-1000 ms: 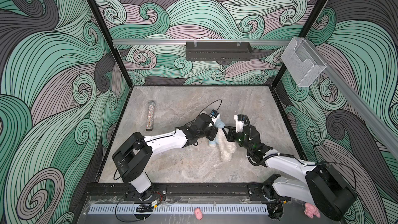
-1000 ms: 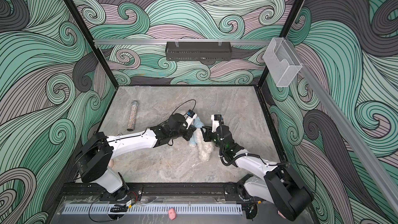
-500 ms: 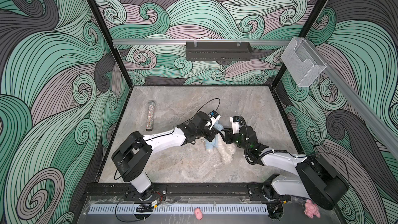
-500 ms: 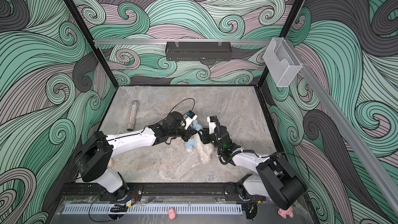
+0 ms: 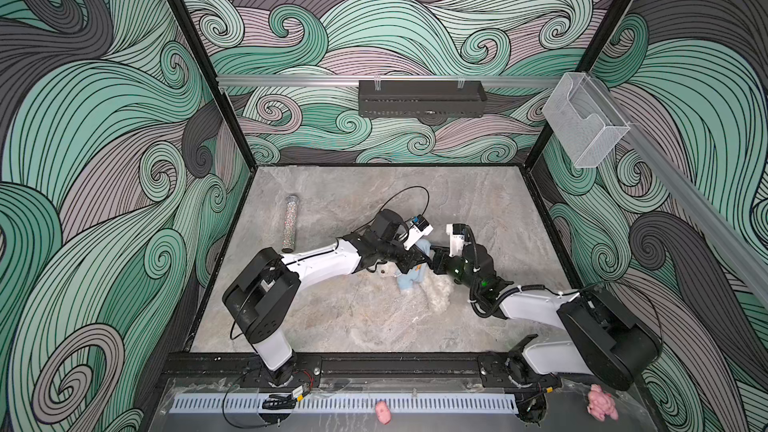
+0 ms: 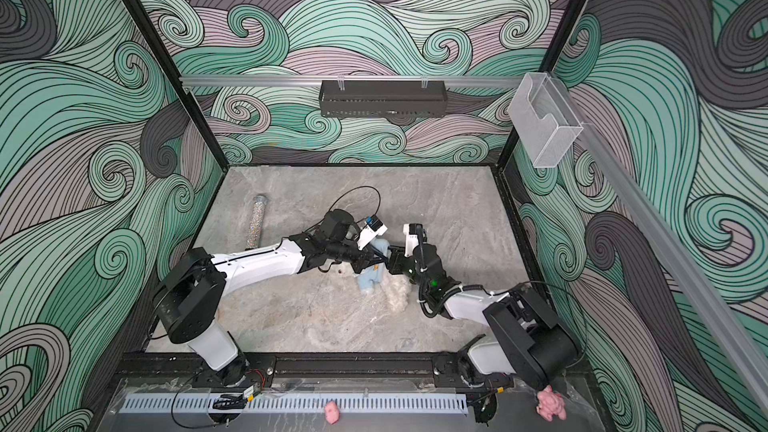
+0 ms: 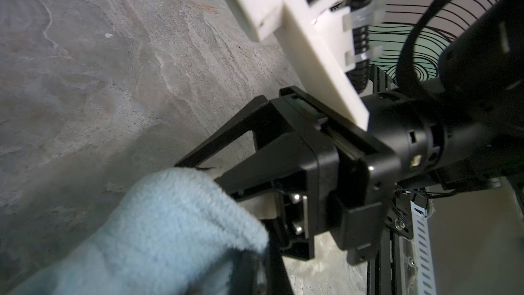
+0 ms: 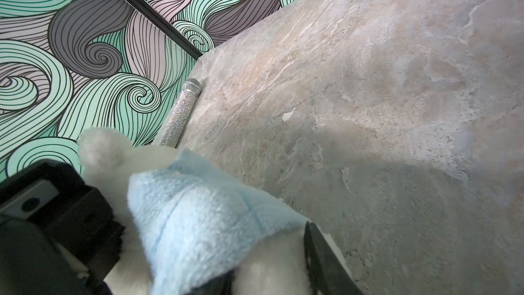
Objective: Dress the teddy bear
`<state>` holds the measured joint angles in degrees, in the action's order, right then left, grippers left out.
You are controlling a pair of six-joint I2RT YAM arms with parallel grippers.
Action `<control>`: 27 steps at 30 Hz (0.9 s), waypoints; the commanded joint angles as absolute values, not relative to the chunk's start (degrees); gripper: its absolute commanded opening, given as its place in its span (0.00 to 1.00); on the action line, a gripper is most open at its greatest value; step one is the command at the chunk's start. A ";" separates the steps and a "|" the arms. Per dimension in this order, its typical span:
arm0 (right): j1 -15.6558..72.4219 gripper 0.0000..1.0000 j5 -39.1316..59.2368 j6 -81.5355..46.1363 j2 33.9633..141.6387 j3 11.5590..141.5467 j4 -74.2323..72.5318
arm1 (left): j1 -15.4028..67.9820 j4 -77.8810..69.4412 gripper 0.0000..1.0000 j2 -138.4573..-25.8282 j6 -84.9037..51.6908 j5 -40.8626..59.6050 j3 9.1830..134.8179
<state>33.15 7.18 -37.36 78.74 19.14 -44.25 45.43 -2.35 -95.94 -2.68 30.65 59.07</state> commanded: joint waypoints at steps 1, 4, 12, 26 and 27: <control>32.29 0.40 4.27 -44.08 78.88 20.92 -52.29 | 50.16 0.02 0.00 -96.29 3.26 46.51 60.43; 30.39 0.39 4.42 -46.71 78.84 21.15 -51.10 | 50.52 1.39 0.00 -94.95 5.79 45.34 58.20; 29.06 0.41 11.08 -45.04 79.36 23.27 -47.68 | 49.68 2.84 0.00 -92.16 9.24 37.42 54.92; 23.91 0.58 19.10 -21.66 55.39 23.83 -6.73 | 45.88 -9.12 0.00 -89.56 0.02 25.01 50.95; 23.93 0.59 19.47 -21.45 54.24 23.74 -5.27 | 45.79 -9.25 0.00 -89.58 -0.27 24.72 50.89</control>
<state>24.08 17.72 -25.98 57.01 22.28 -15.07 46.09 -7.51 -90.63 1.61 26.79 51.16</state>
